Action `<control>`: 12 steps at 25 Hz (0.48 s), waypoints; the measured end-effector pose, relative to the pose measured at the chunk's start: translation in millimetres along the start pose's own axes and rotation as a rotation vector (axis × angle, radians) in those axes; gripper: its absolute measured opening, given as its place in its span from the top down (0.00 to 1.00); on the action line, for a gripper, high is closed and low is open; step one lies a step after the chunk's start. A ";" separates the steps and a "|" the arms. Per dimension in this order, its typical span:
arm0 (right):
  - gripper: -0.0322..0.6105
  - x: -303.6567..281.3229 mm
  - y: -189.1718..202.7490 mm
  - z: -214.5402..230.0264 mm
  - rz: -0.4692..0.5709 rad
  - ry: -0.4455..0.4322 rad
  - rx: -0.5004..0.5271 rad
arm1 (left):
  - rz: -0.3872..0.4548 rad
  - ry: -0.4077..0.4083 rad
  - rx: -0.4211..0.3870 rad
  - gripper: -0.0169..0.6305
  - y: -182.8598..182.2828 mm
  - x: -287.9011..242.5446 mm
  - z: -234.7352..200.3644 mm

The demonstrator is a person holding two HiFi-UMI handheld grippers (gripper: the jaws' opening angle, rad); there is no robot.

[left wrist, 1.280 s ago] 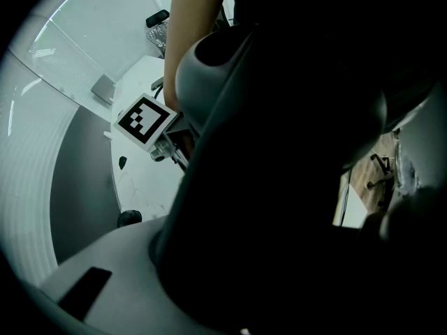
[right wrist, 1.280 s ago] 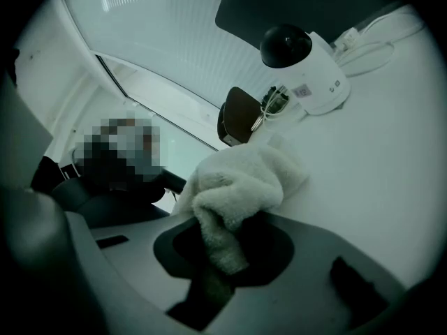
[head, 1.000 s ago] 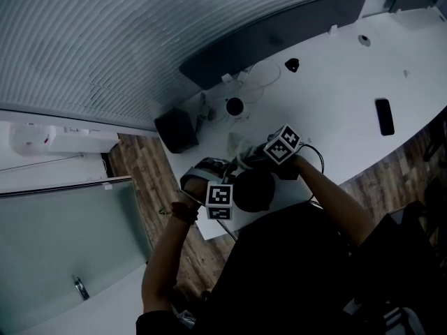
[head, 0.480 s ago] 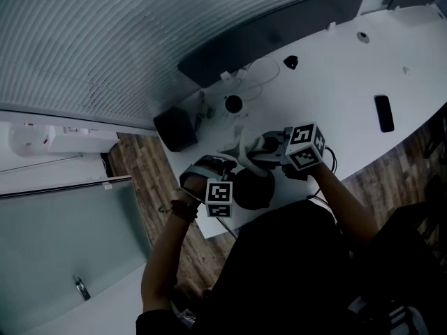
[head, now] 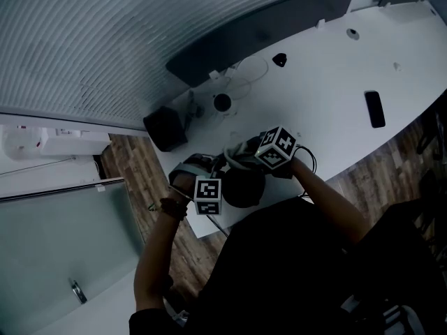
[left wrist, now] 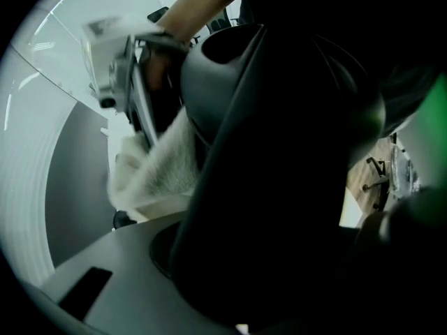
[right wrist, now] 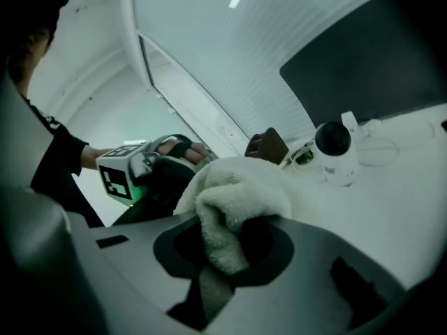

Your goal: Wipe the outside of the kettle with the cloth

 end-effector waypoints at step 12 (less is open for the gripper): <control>0.85 -14.2 86.1 49.4 -0.149 0.199 -0.154 | -0.033 0.019 -0.009 0.78 1.4 5.1 -0.5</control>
Point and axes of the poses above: the fingertips, and each gripper's own axes: x backward along the fingers, z to its right, y out of its underside, the point moved 7 cm from there along x, backward along the fingers, and after that the axes turned 14 degrees about x, right-handed, at the moved point
